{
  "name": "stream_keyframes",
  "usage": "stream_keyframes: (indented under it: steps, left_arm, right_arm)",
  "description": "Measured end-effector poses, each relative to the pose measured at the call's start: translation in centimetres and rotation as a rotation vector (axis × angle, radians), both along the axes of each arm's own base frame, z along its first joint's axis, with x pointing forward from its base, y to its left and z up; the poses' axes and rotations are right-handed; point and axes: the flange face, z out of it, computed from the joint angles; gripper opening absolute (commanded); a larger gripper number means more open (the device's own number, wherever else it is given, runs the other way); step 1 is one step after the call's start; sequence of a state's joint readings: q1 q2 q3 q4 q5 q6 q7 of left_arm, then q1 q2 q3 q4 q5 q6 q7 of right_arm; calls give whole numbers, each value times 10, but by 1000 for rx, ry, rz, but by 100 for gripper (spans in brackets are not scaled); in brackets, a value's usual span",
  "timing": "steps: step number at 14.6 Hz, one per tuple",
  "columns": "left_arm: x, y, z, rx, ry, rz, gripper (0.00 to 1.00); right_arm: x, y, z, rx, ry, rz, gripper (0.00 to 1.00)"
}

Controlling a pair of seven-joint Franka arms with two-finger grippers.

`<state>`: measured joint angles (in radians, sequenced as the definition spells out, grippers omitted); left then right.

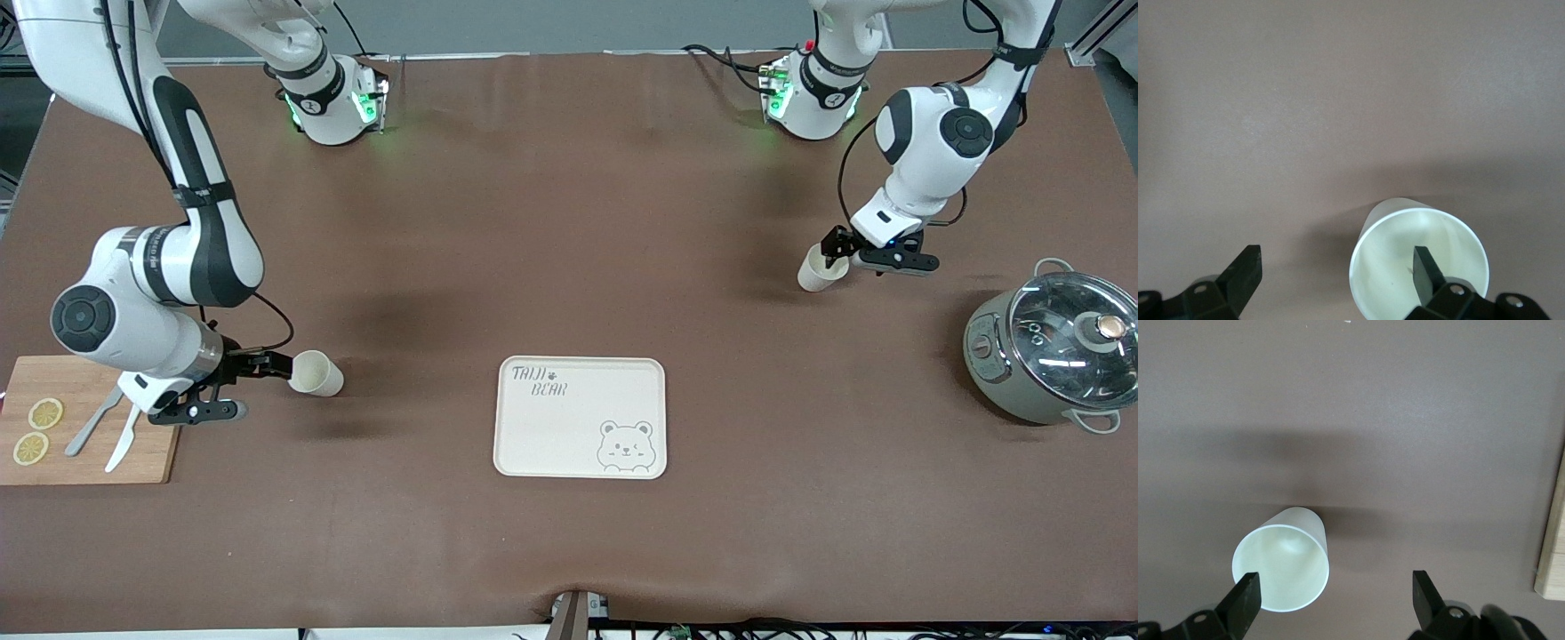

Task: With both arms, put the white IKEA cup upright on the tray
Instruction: 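Lower the left gripper over its cup while the right gripper reaches the other cup, then close the left gripper and the right gripper on the cup rims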

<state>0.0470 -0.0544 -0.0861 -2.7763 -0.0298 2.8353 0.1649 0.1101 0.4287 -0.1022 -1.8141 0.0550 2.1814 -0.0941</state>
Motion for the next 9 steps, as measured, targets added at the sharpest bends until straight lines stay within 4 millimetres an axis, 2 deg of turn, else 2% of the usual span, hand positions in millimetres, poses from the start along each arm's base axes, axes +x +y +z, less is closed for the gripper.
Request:
stream_keyframes:
  steps: [8,9]
  left_arm:
    - [-4,-8,-31,-6,21,-18,100]
    - [-4,-9,-31,-6,22,-21,58]
  right_arm:
    - [1,3,-27,-5,19,7,100]
    - [0,4,-30,-5,23,8,100]
